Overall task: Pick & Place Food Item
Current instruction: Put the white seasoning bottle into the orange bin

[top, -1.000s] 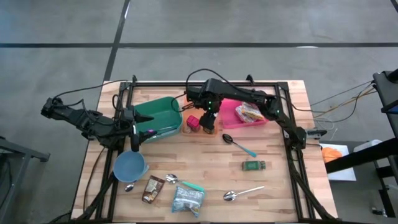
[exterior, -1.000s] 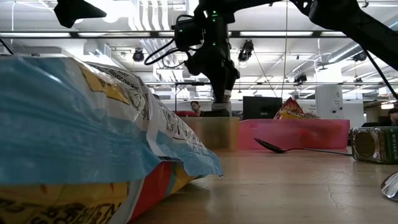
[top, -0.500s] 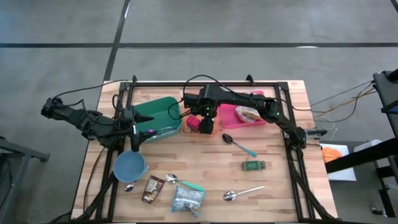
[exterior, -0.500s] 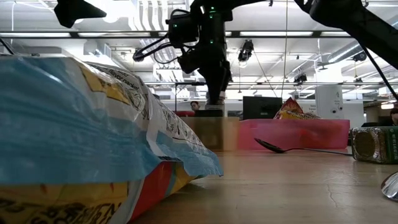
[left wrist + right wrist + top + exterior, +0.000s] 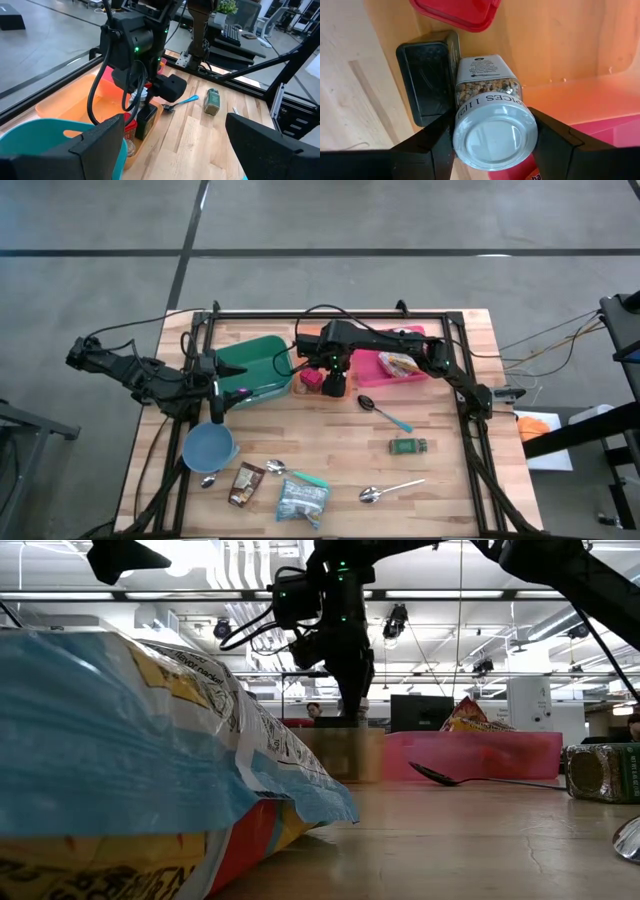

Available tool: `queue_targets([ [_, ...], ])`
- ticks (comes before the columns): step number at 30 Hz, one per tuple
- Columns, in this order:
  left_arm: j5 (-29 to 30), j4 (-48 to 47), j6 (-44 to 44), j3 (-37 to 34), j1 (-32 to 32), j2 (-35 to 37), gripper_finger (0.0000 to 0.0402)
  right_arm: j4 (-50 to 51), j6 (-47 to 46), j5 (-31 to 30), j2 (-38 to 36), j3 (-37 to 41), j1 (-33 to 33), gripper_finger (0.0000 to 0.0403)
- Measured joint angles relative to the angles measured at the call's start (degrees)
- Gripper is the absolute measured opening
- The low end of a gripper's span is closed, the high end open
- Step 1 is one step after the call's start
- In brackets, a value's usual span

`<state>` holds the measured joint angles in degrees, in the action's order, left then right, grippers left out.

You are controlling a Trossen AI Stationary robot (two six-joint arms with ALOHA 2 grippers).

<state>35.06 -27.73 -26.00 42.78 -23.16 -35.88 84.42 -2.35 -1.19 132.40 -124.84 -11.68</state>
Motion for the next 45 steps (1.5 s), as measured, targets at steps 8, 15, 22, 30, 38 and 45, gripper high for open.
queue_targets([
  [8,-0.1,0.0,0.0,0.0,0.0,0.0,0.0347,0.2,-0.9,0.2,0.0,-0.4,0.0,0.0206],
  [15,-0.1,-0.1,0.0,0.0,0.0,0.0,0.0347,0.3,-3.6,1.3,0.0,-0.4,-0.1,0.0206],
  [22,-0.1,-0.5,-0.1,0.0,0.0,0.0,0.0346,0.3,-4.1,2.9,0.0,-0.4,-0.1,0.0206],
  [30,-0.1,-0.5,-0.1,0.0,0.0,0.0,0.0346,0.5,-3.7,2.9,0.0,-0.4,-0.1,0.0206],
  [38,-0.1,-0.9,-0.5,0.0,0.0,0.0,0.0346,0.5,-3.3,2.8,0.0,-0.4,-0.1,0.0206],
  [45,-0.1,-1.5,-1.0,0.0,0.0,0.0,0.0346,0.4,-3.1,2.7,0.0,-0.4,-0.1,0.0206],
])
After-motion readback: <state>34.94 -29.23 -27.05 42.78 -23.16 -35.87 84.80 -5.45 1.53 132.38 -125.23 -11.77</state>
